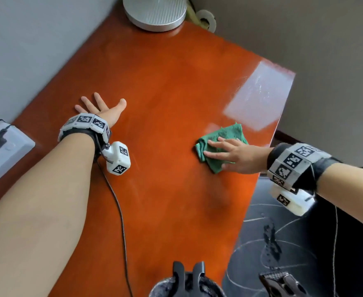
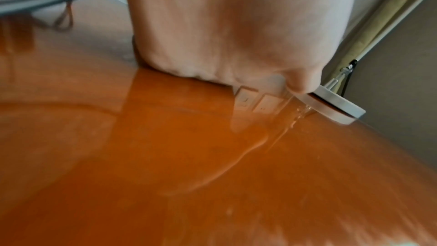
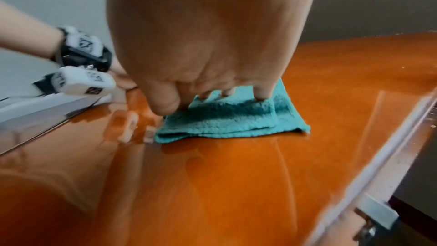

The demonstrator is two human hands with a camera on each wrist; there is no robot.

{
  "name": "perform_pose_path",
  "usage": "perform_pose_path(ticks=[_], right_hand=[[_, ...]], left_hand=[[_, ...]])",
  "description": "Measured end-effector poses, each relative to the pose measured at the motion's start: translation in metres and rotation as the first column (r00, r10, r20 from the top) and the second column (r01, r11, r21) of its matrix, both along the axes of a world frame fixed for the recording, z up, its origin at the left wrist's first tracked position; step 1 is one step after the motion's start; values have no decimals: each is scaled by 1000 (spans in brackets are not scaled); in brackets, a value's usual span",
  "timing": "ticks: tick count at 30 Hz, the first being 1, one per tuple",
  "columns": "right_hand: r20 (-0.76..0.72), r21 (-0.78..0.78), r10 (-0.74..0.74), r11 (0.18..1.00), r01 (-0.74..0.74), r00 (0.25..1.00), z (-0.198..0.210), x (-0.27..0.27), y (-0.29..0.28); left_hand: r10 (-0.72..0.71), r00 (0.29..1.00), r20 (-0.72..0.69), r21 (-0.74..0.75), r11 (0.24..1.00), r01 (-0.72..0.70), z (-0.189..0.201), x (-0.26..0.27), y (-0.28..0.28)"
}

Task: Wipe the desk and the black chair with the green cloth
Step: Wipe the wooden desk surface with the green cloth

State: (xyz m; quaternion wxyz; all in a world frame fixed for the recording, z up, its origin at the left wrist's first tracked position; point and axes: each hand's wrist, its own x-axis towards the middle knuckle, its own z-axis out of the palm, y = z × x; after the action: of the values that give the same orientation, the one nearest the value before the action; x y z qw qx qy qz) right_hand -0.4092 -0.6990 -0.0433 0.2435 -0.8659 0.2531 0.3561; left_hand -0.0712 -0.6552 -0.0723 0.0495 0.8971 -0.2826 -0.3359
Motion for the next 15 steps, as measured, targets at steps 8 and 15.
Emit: perform_pose_path(ticks=[8, 15], right_hand=[[46, 66, 39, 997, -42, 998, -2, -43, 62], [146, 132, -64, 990, 45, 987, -1, -49, 65]], left_hand=[[-7, 999, 41, -144, 989, 13, 17, -16, 11], [-406, 910, 87, -237, 879, 415, 32, -91, 25]])
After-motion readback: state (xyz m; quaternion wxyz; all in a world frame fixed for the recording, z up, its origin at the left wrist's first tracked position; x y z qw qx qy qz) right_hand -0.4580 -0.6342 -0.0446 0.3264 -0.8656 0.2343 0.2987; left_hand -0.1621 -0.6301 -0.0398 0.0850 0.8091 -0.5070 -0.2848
